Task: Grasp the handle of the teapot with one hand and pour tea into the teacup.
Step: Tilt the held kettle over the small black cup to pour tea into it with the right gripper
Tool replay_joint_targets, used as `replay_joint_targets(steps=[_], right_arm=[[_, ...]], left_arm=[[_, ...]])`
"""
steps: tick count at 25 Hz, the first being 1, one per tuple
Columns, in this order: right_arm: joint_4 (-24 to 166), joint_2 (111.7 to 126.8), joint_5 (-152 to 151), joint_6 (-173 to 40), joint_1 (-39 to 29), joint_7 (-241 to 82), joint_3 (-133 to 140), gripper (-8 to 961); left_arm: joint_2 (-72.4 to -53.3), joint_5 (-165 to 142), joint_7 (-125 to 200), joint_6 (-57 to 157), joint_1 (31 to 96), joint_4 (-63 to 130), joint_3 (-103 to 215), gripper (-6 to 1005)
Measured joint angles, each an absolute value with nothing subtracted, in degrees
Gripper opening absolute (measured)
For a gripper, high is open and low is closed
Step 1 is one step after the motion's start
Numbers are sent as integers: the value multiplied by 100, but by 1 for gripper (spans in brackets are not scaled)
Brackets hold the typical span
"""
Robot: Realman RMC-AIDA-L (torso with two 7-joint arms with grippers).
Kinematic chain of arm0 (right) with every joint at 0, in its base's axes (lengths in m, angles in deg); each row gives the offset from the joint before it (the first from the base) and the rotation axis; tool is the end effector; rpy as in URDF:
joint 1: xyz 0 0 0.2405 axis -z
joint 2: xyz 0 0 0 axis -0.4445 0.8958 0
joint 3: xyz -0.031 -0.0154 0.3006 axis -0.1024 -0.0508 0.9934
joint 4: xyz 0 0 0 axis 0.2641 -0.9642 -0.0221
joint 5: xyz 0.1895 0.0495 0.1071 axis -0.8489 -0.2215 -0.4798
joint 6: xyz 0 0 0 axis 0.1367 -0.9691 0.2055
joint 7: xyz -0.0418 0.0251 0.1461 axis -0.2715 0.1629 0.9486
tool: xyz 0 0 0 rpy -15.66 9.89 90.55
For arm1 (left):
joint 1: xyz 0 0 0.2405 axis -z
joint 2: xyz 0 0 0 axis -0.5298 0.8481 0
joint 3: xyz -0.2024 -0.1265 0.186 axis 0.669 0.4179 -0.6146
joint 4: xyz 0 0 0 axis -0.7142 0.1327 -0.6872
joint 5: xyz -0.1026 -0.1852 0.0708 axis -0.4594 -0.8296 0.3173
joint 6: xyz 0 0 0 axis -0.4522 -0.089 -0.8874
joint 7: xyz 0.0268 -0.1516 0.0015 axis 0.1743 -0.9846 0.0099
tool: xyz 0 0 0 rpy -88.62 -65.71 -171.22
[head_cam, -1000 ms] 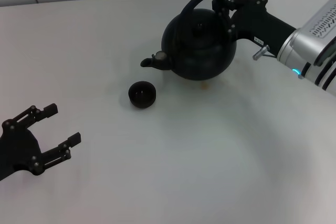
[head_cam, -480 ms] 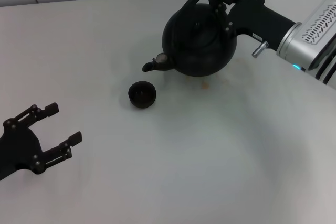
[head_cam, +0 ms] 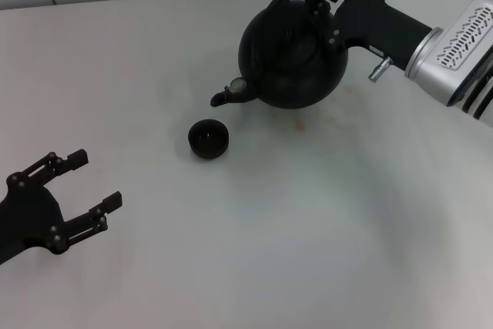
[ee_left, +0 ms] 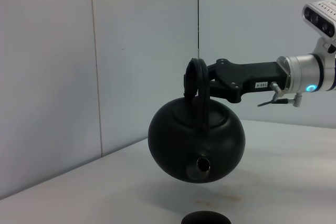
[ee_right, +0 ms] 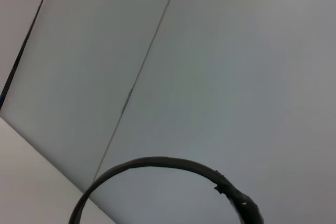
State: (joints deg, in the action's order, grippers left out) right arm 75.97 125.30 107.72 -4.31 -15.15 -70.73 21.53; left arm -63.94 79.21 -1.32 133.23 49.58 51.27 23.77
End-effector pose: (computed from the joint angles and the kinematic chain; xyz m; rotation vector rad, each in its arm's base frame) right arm 0.2942 0.4306 -0.0548 -2.1011 -0.0502 0.5750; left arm -0.3792 0.2734 -0.0386 -2.4730 -0.3062 -0.7782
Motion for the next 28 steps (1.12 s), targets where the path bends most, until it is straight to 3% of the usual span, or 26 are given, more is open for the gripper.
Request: replay_joint_targets(steps=[28], right_arm=[[7708,12540,10782,-463,-1616,-7514,1930,68]], left_arm=[[-6437,7921,-154,13341,4957,5131,2378,805]])
